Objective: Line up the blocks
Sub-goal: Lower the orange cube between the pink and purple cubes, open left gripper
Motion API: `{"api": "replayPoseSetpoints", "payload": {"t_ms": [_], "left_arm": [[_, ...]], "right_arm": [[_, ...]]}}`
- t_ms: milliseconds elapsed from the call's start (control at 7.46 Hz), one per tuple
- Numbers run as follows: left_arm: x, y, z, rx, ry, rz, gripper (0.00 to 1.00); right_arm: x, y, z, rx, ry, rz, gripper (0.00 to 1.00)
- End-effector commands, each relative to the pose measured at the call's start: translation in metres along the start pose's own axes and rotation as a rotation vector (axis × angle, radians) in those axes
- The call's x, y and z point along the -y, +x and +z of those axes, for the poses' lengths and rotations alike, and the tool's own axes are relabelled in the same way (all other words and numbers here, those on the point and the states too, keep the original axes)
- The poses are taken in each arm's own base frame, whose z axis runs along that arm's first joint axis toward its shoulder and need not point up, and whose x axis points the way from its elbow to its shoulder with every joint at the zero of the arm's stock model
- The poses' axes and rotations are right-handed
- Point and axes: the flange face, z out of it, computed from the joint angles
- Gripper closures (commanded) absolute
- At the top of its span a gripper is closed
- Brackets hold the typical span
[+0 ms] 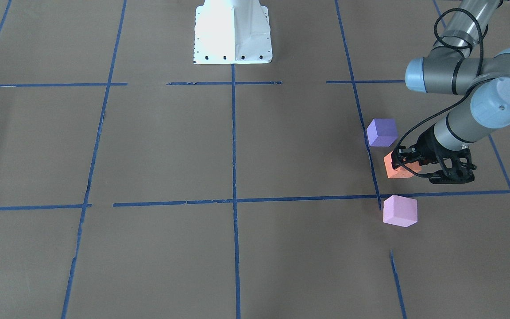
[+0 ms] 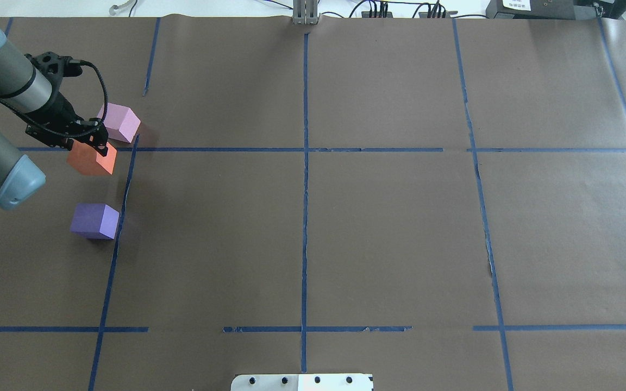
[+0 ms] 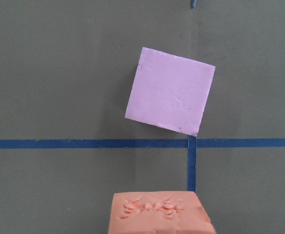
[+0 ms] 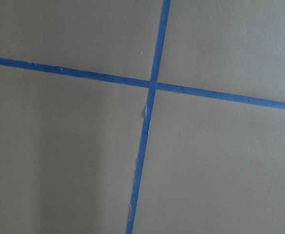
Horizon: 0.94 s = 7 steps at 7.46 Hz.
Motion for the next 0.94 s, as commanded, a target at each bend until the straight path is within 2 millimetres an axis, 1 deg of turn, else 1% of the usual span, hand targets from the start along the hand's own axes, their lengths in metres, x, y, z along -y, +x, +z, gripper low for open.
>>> {"api": "replayPoseSetpoints", "payload": {"t_ms": [0,268,670,804], "left_arm": [[-0.005,0.004,0.021,0.010,-0.025,0.009,0.79],[-0.004,-0.001,0.030,0.010,-0.029,0.014,0.79],[-0.001,-0.007,0.038,0.004,-0.023,0.020,0.79],[0.000,-0.008,0.039,0.005,-0.022,0.019,0.75]], "right_arm": [[0.000,0.000,0.000,0.000,0.000,0.000,0.00],[0.000,0.000,0.000,0.000,0.001,-0.001,0.00],[0.000,0.000,0.000,0.000,0.000,0.000,0.00],[0.000,0.000,0.000,0.000,0.000,0.000,0.00]]}}
